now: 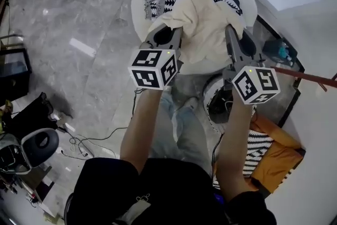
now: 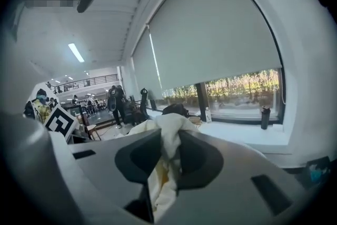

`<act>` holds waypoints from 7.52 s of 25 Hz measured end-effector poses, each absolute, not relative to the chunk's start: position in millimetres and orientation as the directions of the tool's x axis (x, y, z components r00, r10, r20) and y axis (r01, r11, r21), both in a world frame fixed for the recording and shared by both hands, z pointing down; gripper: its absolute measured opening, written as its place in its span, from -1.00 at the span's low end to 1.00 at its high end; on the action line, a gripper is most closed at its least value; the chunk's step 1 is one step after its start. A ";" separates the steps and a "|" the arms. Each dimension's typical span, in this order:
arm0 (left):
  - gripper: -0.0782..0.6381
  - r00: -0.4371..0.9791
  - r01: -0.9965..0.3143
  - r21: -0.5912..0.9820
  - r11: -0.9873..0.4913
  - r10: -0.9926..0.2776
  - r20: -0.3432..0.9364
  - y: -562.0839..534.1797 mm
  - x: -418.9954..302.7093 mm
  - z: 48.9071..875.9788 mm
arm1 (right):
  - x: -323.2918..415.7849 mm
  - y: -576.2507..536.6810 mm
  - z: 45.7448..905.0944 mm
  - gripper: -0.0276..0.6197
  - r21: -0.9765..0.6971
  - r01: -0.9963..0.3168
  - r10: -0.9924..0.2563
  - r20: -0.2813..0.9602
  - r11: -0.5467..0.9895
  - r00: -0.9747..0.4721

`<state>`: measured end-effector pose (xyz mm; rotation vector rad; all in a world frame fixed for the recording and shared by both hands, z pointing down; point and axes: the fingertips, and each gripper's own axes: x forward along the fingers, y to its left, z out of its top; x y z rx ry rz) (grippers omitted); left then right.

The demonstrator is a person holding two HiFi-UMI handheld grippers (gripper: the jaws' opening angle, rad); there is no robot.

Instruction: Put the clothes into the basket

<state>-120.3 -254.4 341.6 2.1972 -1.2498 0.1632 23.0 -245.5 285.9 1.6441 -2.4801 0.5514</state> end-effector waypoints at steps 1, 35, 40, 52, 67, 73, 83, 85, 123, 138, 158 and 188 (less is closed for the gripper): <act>-0.71 0.555 -0.813 0.431 -0.392 -0.746 0.368 -251.0 -116.8 319.7 | 25.9 -241.8 265.0 -0.68 -0.227 -0.908 -0.876 0.262 0.352 -0.405; -0.71 0.871 -0.373 0.450 -0.812 -0.139 0.471 85.6 258.0 316.3 | 360.6 153.0 245.3 -0.68 -0.192 -0.932 -0.921 0.309 -0.306 0.239; -0.71 0.811 -0.424 0.442 -0.790 -0.114 0.574 105.4 273.1 410.8 | 376.6 187.4 333.4 -0.68 -0.233 -0.913 -0.879 0.425 -0.335 0.214; -0.71 0.641 -0.600 0.411 -0.686 -0.105 0.760 181.1 270.2 637.3 | 372.6 269.7 584.0 -0.67 -0.344 -0.853 -0.774 0.624 -0.393 0.105; -0.62 0.650 -0.657 0.472 -0.587 -0.124 0.750 164.5 253.1 653.5 | 368.2 270.7 636.3 -0.74 -0.281 -0.805 -0.631 0.762 -0.523 0.144; -0.72 0.648 -0.705 0.447 -0.550 -0.245 0.721 120.0 215.0 638.5 | 334.6 226.8 629.4 -0.86 -0.356 -0.821 -0.709 0.700 -0.446 0.082; -0.75 0.610 -0.780 0.437 -0.448 -0.386 0.692 37.3 134.6 611.5 | 262.7 125.6 605.1 -0.87 -0.409 -0.869 -0.769 0.637 -0.278 -0.054; -0.75 0.594 -0.797 0.430 -0.423 -0.419 0.687 23.4 117.0 607.9 | 250.0 107.3 600.6 -0.87 -0.413 -0.877 -0.776 0.626 -0.247 -0.076; -0.75 0.569 -0.810 0.371 -0.455 -0.457 0.683 -325.7 -3.8 755.3 | 115.4 -240.5 734.7 -0.87 -0.268 -0.962 -0.677 0.717 -0.049 -0.166; -0.11 0.667 -0.657 0.386 -0.647 -0.260 0.699 -333.1 21.1 839.5 | 119.6 -265.8 818.0 -0.09 -0.298 -0.954 -0.566 0.790 -0.019 -0.235; -0.67 0.776 -0.562 0.443 -0.699 -0.261 0.574 -222.7 27.9 679.5 | 68.5 -220.4 599.4 -0.77 -0.492 -0.837 -0.774 0.424 0.239 -0.471; -0.67 0.933 -0.120 0.503 -0.856 0.076 0.352 127.3 284.3 466.4 | 315.7 154.3 397.0 -0.77 -0.346 -0.938 -0.964 0.255 -0.019 -0.075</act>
